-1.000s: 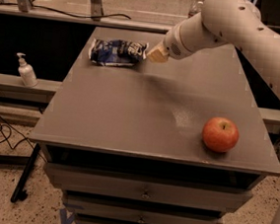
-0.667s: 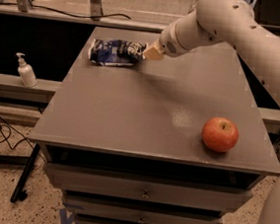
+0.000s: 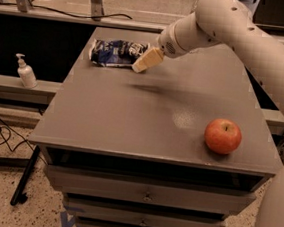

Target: Move blue chip bag near apple

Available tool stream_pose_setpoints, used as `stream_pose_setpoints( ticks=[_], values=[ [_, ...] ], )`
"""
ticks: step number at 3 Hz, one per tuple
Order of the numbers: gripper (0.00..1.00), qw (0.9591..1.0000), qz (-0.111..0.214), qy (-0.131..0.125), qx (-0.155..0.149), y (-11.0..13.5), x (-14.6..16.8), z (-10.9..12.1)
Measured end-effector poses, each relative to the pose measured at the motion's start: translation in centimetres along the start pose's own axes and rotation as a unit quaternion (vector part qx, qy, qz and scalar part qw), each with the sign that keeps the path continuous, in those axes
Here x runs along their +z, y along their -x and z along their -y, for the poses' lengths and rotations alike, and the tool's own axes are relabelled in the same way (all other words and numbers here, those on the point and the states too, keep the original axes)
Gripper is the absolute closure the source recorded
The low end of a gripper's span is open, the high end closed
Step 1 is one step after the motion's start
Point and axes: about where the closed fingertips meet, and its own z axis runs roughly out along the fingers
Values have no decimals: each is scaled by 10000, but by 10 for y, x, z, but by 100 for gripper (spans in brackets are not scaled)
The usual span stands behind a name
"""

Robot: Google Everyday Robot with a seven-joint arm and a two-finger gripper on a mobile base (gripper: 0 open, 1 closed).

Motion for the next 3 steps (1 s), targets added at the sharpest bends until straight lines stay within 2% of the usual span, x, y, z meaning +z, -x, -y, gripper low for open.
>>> stream_pose_setpoints(
  ticks=[2,3],
  values=[
    [0,9998,150,145,22,5,26,-12],
    [18,9996,223,148,20,7,41,-6]
  ],
)
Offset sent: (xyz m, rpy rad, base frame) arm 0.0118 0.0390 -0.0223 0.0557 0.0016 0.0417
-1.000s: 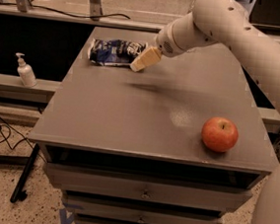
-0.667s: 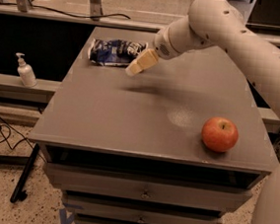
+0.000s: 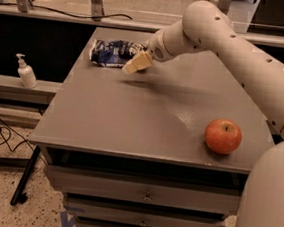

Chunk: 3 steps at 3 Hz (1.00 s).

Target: Move blue chip bag near apple

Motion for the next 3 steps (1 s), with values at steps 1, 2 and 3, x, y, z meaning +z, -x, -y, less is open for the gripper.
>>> stream_pose_setpoints(
  ticks=[1,2,3],
  values=[
    [42,9999,40,-139,28,-5,1,12],
    [64,9996,22,-266,61,-11,-6,18],
    [88,9993,-27,-362,81,-16,-13,20]
  ],
)
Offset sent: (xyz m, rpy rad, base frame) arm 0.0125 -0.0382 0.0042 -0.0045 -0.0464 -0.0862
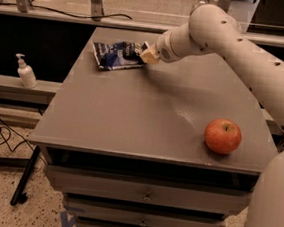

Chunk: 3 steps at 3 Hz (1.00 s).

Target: Move blue chip bag near apple

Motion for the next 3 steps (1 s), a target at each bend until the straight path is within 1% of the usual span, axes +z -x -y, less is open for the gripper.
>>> stream_pose_setpoints(
  ticks=[1,2,3],
  values=[
    [100,10000,-34,-43,-13,-1,-4,1],
    [100,9996,-131,-200,-133,-4,-27,8],
    [100,9981,-363,-364,-326,-19,-70,10]
  ],
)
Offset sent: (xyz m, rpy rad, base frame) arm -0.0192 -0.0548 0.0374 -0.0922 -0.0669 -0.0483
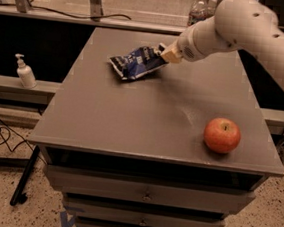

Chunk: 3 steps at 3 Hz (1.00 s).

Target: Move blue chip bag near apple

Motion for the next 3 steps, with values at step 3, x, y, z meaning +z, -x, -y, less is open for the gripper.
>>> stream_pose_setpoints(
  ticks=[3],
  values=[
    [100,9927,-1097,-78,-497,-93,-124,-24]
  ],
)
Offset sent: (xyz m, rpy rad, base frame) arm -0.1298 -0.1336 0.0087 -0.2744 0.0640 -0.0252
